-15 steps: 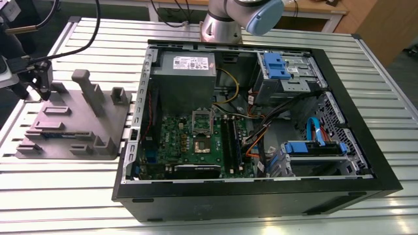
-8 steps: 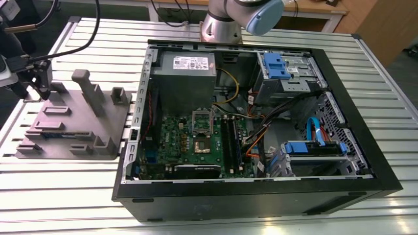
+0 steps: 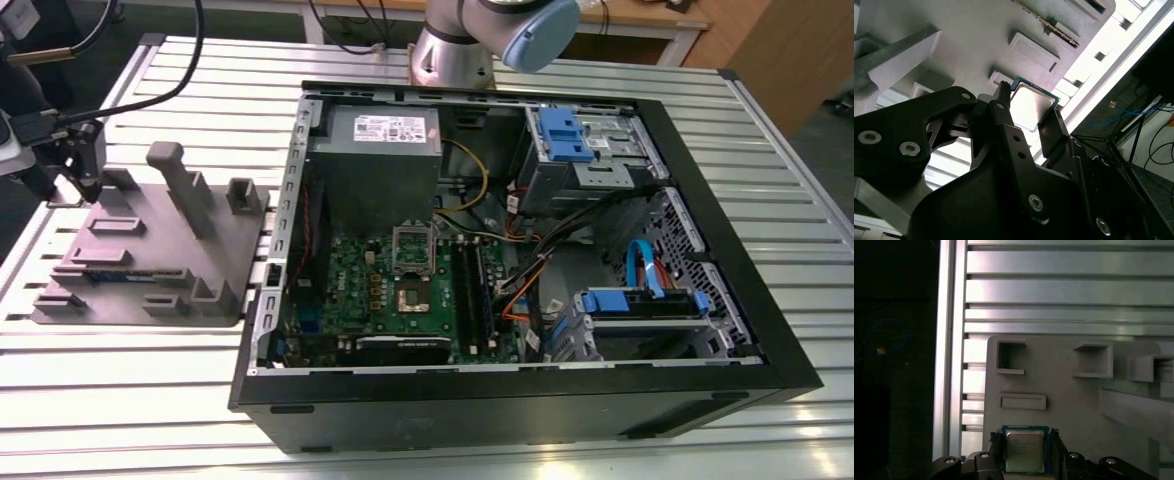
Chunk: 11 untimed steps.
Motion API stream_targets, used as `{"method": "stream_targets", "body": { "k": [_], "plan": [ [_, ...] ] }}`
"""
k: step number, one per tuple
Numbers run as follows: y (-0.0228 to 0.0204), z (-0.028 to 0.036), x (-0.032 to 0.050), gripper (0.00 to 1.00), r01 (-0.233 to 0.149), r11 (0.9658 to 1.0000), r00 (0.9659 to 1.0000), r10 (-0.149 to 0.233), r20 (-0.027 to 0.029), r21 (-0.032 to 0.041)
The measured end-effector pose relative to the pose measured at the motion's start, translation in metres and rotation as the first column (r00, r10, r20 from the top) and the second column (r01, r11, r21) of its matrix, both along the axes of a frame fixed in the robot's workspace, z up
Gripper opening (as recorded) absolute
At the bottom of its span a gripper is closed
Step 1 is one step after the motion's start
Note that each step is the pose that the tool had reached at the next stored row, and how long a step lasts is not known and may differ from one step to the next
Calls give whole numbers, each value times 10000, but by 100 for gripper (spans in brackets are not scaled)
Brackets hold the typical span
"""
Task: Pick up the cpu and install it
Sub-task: 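Pick up the cpu and move it towards the insertion slot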
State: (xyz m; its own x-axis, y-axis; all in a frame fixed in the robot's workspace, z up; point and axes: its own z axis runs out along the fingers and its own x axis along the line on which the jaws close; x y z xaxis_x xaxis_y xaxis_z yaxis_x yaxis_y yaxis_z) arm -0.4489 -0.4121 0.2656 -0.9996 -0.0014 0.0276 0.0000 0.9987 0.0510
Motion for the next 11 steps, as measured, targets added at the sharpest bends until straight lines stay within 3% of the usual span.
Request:
{"method": "stream_targets", "body": {
  "k": [11],
  "plan": [
    [0,56,0,47,0,10000,10000,0,-2,-1]
  ]
}}
